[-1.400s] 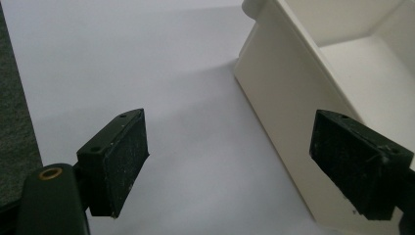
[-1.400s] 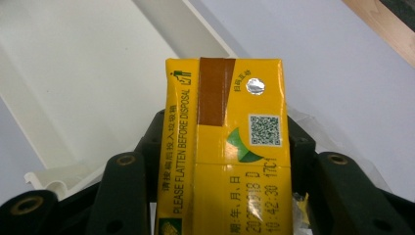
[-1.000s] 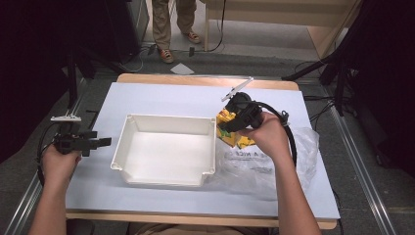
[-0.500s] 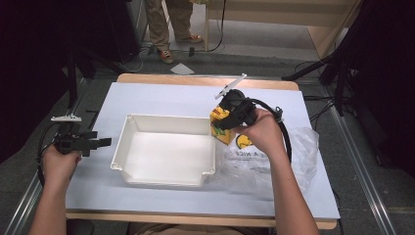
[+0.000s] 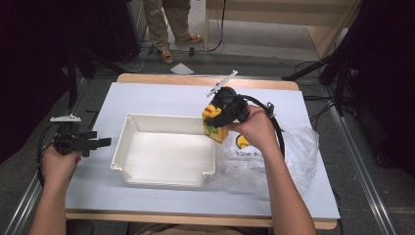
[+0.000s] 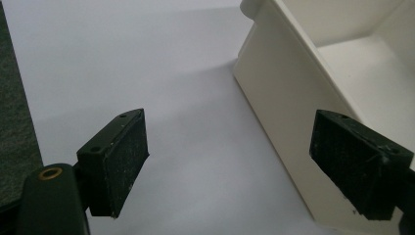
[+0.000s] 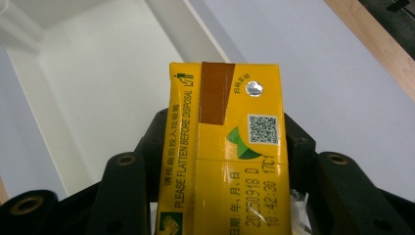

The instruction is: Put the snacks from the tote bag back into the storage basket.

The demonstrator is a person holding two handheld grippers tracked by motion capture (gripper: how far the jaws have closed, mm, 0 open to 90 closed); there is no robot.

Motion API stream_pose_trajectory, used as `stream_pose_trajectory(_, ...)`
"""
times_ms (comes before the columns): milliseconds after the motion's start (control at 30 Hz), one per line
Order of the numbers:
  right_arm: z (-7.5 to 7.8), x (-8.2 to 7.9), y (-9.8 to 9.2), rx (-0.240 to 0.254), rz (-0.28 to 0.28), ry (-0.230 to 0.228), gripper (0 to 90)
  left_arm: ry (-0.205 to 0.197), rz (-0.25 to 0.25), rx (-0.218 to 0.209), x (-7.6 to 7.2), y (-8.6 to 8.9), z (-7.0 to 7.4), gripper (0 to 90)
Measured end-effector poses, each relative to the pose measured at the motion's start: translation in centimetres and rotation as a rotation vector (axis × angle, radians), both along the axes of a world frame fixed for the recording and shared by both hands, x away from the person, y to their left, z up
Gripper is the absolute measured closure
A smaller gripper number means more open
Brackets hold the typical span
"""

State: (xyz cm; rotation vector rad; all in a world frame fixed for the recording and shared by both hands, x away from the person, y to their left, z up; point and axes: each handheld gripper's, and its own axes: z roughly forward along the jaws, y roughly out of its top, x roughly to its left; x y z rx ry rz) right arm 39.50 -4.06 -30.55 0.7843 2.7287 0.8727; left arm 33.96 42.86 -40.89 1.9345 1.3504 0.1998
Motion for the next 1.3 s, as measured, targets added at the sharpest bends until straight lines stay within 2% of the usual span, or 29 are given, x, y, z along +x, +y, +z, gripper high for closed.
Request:
stream_pose_trajectory(467, -0.5, 0.3, 1.6, 0.014, 0.032, 0.019, 52.5, -0.002, 0.003, 0.000, -0.2, 0.1, 0.0, 15.1)
stream_pose_trajectory(600, -0.8, 0.3, 2.3, 0.016, 0.049, -0.003, 52.6, -0.003, 0.003, -0.001, -0.2, 0.2, 0.0, 15.1)
stream_pose_trajectory(800, -1.4, 0.6, 3.1, 0.036, 0.050, 0.009, 52.6, -0.007, 0.010, -0.004, -0.2, 0.3, 0.0, 15.2)
stream_pose_trajectory(1000, -1.6, 0.8, 3.7, 0.043, 0.053, -0.001, 52.6, -0.006, 0.008, -0.002, -0.3, 0.3, 0.0, 15.1)
stream_pose_trajectory(1300, -2.6, 1.2, 4.9, 0.020, 0.068, 0.006, 52.6, -0.006, 0.013, -0.002, -0.3, 0.4, 0.1, 15.1)
